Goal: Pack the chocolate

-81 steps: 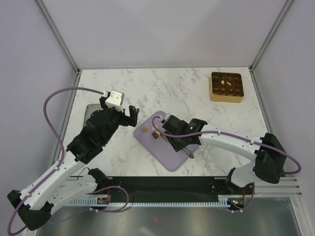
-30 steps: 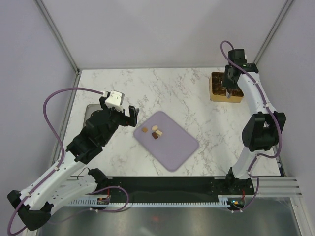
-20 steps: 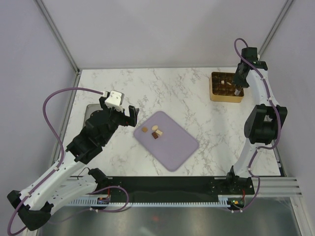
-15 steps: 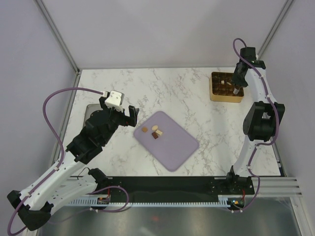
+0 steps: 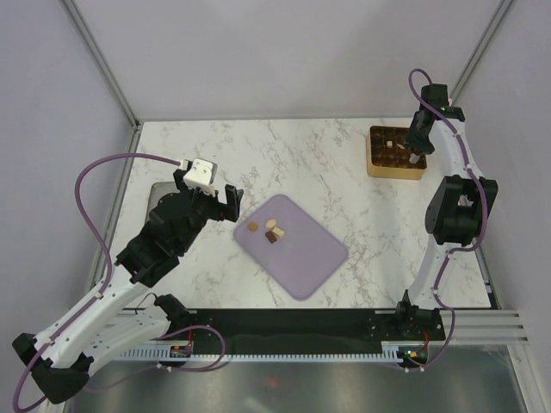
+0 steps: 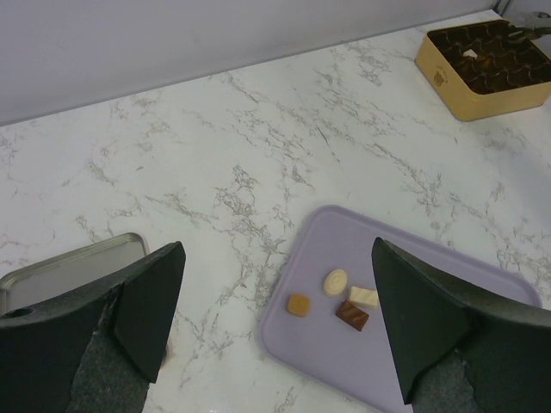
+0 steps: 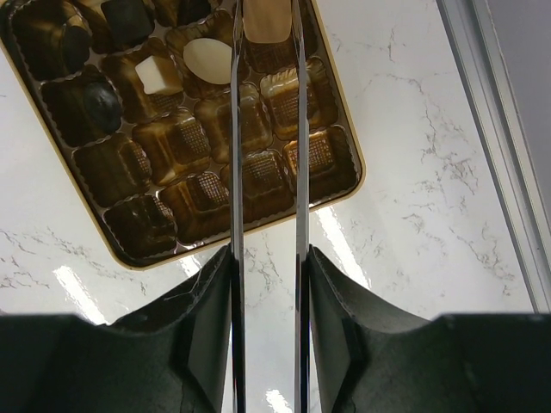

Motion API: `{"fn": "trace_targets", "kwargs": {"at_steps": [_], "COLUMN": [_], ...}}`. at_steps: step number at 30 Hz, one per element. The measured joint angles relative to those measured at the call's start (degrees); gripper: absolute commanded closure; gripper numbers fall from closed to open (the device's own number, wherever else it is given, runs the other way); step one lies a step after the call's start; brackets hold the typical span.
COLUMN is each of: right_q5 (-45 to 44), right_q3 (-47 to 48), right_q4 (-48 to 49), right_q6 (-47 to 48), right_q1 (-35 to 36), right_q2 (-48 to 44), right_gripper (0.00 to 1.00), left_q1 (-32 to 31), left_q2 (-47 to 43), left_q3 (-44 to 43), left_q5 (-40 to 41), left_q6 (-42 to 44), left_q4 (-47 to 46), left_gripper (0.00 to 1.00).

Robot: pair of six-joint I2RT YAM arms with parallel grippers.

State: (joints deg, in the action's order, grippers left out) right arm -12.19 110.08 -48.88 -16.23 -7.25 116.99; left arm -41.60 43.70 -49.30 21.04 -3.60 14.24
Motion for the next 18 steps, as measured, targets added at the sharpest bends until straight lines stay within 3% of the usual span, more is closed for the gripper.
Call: {"fn": "trace_targets", "kwargs": {"at_steps": [18], "right_q5": [0.2], "right_q3": [-1.5], "right_q4": [0.4], "right_q6": [-0.5], "right_q1": [0.0], "right_q2": [-0.1], "right_gripper": [0.5], "left_q1": [0.0], "left_q2": [-0.3], "left_q3": [0.0], "left_q5": [0.0], "left_q6": [0.0], "left_q4": [0.0], "left_gripper": [0.03]}}
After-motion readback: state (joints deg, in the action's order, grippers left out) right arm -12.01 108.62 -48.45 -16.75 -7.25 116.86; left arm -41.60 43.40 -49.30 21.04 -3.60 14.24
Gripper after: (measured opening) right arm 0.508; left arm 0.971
